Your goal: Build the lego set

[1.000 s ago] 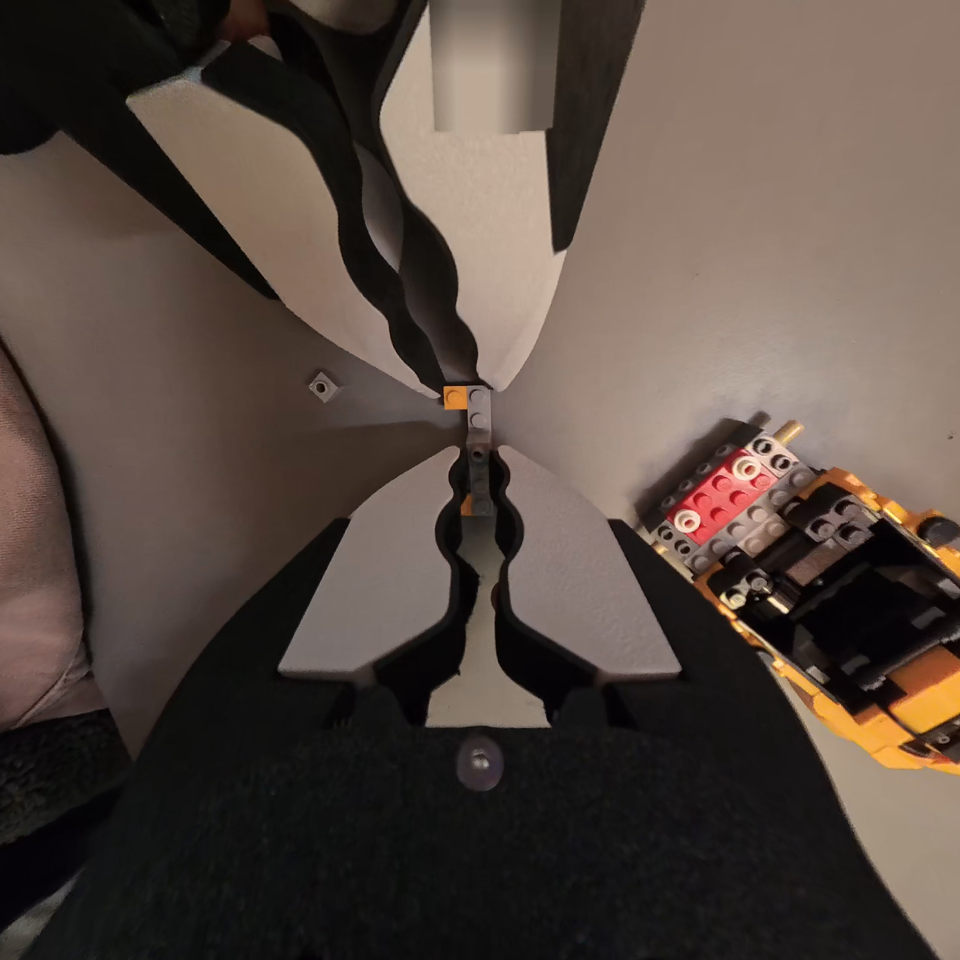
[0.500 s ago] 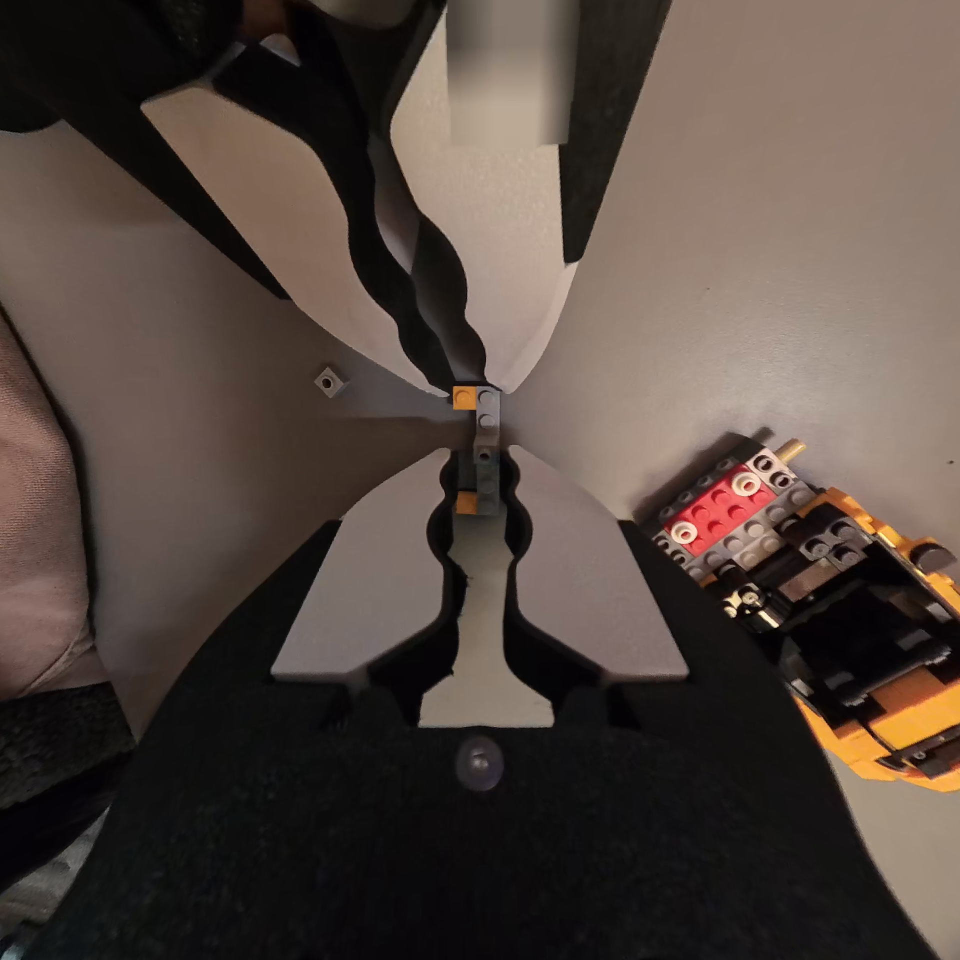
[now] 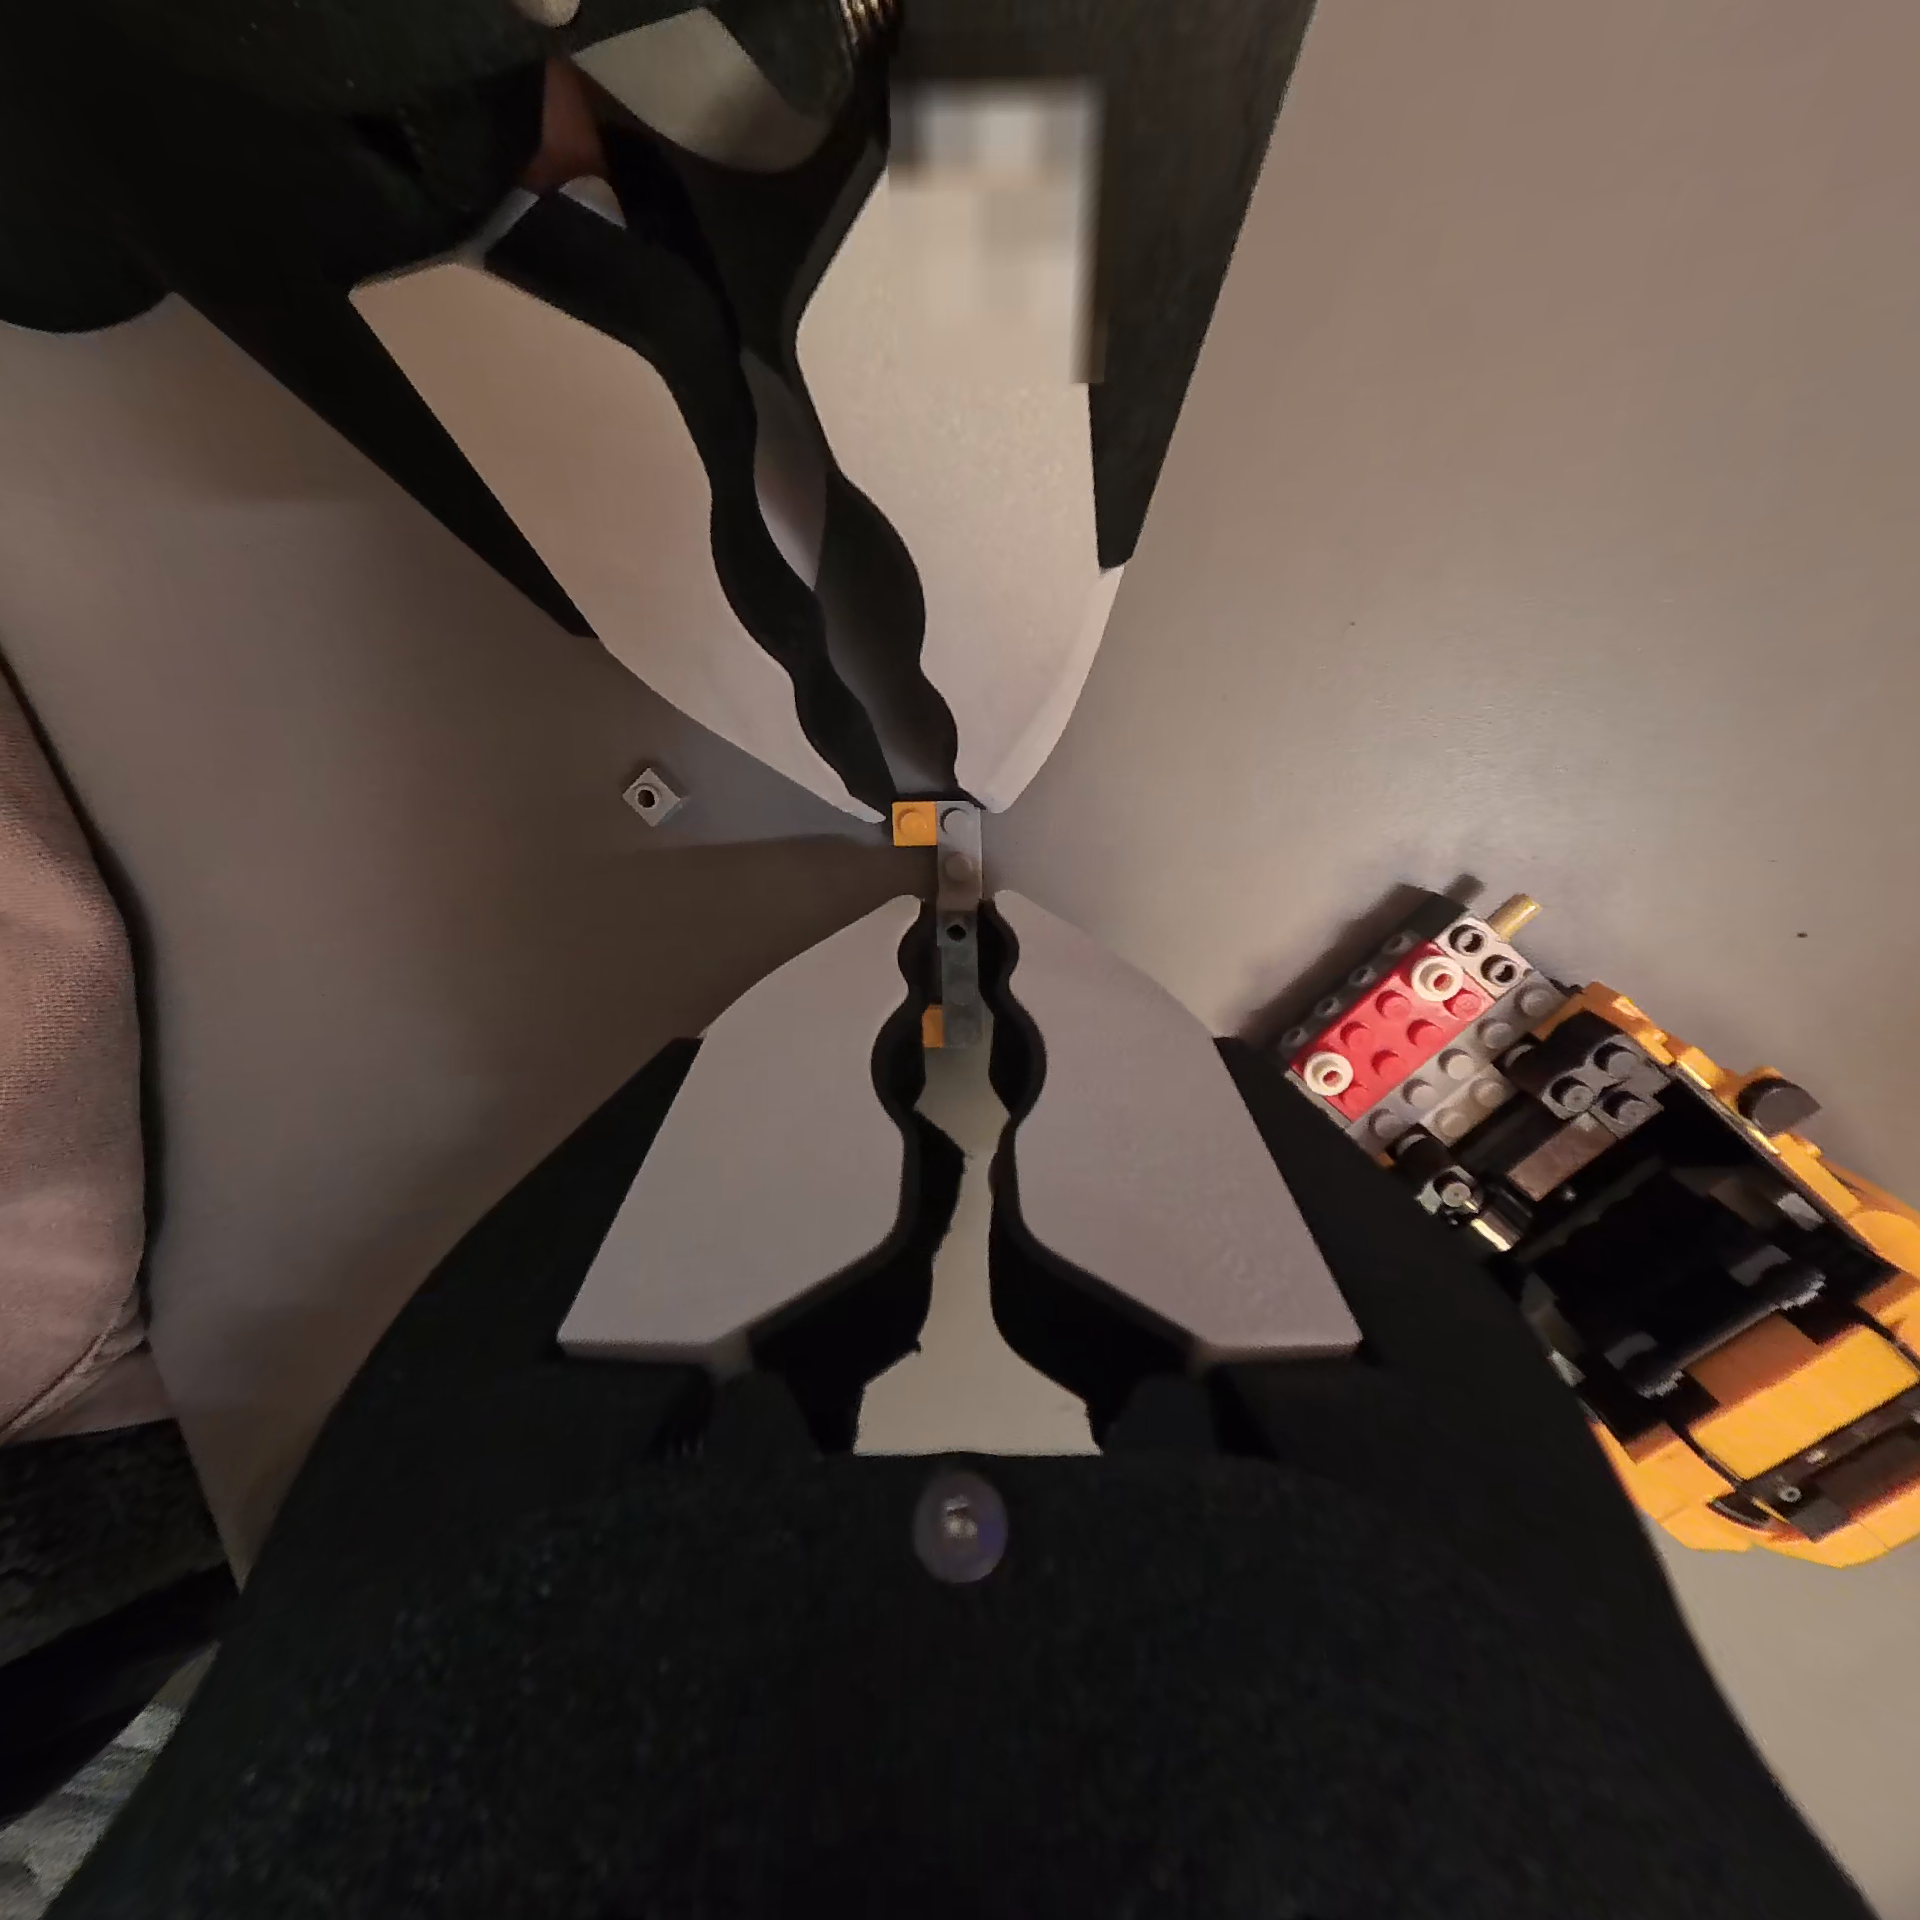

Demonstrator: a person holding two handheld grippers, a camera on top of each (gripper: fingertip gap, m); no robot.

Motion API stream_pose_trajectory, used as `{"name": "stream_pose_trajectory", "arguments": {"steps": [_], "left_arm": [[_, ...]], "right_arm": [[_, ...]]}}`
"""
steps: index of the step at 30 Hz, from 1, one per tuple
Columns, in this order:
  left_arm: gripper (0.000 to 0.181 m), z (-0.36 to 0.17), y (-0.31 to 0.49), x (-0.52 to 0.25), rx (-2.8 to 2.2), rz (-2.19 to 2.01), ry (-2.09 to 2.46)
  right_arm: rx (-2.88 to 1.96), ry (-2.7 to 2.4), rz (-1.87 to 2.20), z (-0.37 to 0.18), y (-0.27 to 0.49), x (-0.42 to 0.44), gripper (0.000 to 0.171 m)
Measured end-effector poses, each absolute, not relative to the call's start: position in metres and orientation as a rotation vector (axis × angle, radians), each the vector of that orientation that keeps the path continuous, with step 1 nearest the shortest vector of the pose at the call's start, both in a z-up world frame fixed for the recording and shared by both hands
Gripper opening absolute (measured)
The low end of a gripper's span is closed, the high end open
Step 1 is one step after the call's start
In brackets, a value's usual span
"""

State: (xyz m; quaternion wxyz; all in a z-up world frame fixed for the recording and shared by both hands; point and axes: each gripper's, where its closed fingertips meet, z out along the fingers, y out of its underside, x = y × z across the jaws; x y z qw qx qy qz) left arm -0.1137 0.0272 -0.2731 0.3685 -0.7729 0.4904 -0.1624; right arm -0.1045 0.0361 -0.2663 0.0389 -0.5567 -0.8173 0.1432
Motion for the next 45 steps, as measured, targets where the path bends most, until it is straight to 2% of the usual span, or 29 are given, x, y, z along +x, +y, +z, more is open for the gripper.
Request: {"name": "stream_pose_trajectory", "arguments": {"steps": [13, 20, 24, 27, 33, 38, 45], "left_arm": [[0.016, -0.273, 0.027, -0.113, -1.979, -0.415, 1.260], [0.016, -0.273, 0.028, -0.113, -1.975, -0.397, 1.261], [0.016, -0.273, 0.028, -0.113, -1.978, -0.402, 1.259], [0.016, -0.273, 0.028, -0.114, -1.979, -0.400, 1.259], [0.016, -0.273, 0.028, -0.114, -1.981, -0.394, 1.258], [0.015, -0.273, 0.028, -0.115, -1.982, -0.391, 1.260], [0.016, -0.273, 0.028, -0.115, -1.983, -0.395, 1.261]], "right_arm": [[-1.744, -2.576, 0.458, -0.269, 0.035, -0.104, 0.007], [-1.636, -2.451, 0.541, -0.261, 0.034, -0.108, 0.007], [-1.601, -2.312, 0.699, -0.235, 0.018, -0.101, 0.018], [-1.650, -2.262, 0.746, -0.246, -0.011, -0.093, 0.020], [-1.820, -2.100, 0.702, -0.272, -0.026, -0.102, 0.019], [-1.827, -2.133, 0.644, -0.275, -0.025, -0.103, 0.010], [-1.550, -2.232, 0.600, -0.246, 0.009, -0.098, 0.010]]}}
